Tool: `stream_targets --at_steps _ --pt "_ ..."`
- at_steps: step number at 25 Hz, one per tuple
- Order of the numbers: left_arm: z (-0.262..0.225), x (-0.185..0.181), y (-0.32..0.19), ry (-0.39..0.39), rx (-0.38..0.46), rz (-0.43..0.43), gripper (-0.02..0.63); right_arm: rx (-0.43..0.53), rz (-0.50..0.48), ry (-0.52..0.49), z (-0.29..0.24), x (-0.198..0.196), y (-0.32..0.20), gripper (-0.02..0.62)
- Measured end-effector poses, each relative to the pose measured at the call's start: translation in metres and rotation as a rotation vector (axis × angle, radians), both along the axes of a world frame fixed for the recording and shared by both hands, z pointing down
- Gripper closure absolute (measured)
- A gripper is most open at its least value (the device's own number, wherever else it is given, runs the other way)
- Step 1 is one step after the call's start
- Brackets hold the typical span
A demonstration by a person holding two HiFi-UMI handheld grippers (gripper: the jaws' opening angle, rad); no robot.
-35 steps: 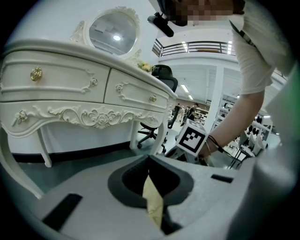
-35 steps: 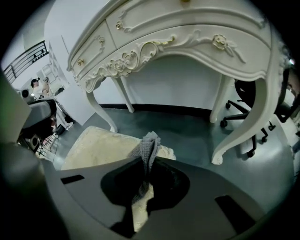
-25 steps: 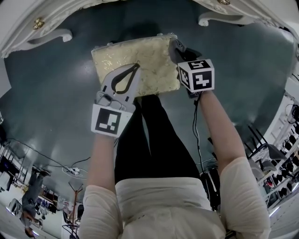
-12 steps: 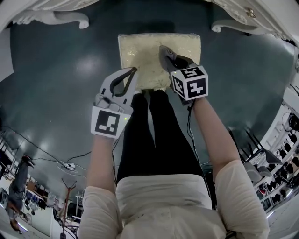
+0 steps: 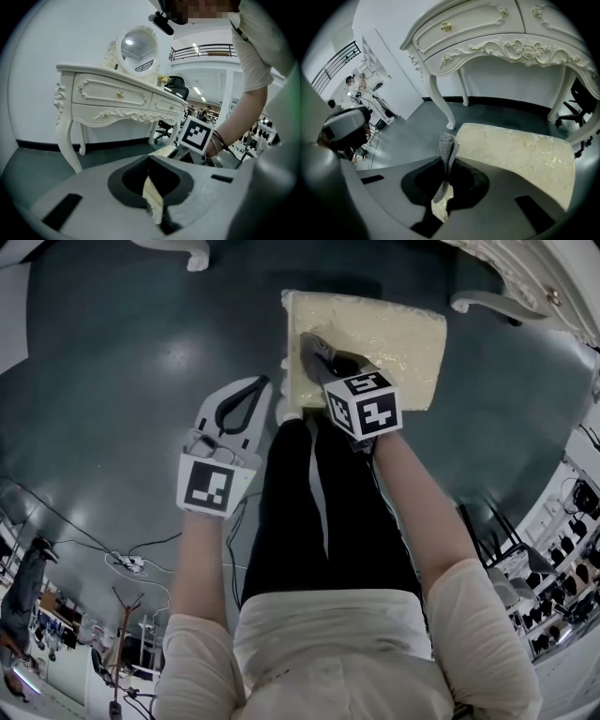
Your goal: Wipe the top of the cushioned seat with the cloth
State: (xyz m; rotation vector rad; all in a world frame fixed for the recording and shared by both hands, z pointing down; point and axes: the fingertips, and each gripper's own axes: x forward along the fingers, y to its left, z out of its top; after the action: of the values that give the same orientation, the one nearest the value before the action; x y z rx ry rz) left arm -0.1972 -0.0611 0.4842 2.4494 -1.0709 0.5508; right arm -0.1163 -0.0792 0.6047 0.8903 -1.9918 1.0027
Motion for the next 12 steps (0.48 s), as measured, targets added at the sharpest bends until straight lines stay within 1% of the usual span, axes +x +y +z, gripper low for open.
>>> stream_targets --at_steps 3,6,12 --pt "0.005 -0.012 0.002 0.001 0.001 0.000 0.604 -0.014 -0.004 0.011 0.009 -0.012 0.004 0.568" --pt "0.007 -0.020 0.004 0.012 -0.018 -0.011 0.604 -0.034 0.002 0.018 0.018 -0.019 0.007 0.568" --pt "0.021 -0.015 0.000 0.019 -0.033 -0.013 0.604 -0.044 0.017 0.023 0.033 -0.014 0.001 0.568"
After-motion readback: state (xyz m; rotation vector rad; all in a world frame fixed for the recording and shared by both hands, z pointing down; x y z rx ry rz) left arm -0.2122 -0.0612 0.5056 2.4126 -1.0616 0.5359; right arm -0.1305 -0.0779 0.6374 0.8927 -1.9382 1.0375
